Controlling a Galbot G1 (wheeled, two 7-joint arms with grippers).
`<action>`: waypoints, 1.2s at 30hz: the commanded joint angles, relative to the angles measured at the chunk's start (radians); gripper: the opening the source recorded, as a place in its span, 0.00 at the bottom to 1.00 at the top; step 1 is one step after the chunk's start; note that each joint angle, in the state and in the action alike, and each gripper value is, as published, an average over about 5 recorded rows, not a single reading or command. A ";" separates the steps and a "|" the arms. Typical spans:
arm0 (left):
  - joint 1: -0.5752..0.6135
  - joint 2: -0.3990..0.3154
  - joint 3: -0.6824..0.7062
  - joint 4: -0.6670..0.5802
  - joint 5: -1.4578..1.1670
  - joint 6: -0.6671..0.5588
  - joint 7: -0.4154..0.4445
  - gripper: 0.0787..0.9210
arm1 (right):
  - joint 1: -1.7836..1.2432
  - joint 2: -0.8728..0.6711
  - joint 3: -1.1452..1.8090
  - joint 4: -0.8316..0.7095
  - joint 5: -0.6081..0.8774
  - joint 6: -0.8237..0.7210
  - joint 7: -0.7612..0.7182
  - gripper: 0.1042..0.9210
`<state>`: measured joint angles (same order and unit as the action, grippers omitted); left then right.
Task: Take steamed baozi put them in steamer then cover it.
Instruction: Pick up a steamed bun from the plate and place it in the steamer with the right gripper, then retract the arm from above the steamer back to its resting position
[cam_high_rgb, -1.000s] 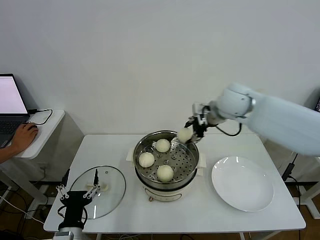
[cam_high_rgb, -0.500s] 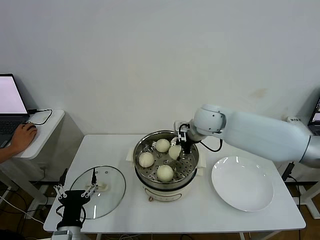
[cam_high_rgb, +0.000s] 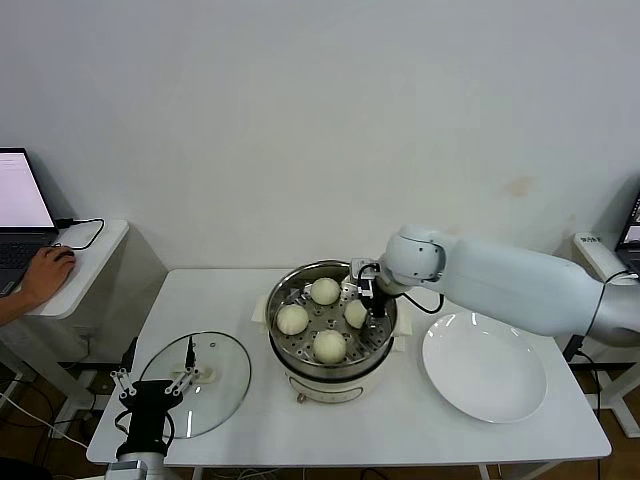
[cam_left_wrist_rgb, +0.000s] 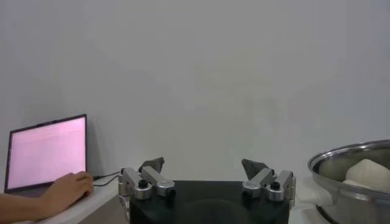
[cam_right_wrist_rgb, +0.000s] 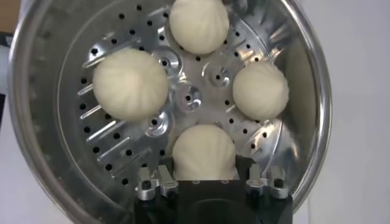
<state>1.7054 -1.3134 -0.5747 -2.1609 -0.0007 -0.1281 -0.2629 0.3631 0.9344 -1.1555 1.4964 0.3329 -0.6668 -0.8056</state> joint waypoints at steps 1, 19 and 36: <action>-0.003 0.001 0.002 0.001 0.001 0.001 0.001 0.88 | 0.007 -0.008 0.051 0.001 -0.025 0.018 0.002 0.70; -0.023 0.003 0.013 0.024 -0.002 0.007 0.006 0.88 | -0.425 -0.367 0.474 0.343 0.264 0.343 0.770 0.88; -0.019 -0.002 0.036 0.064 0.099 0.064 -0.022 0.88 | -1.665 0.149 1.733 0.417 -0.171 0.828 0.685 0.88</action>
<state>1.6849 -1.3173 -0.5487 -2.1137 0.0254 -0.0968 -0.2690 -0.5473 0.7523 -0.1869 1.8444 0.3914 -0.1661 -0.1387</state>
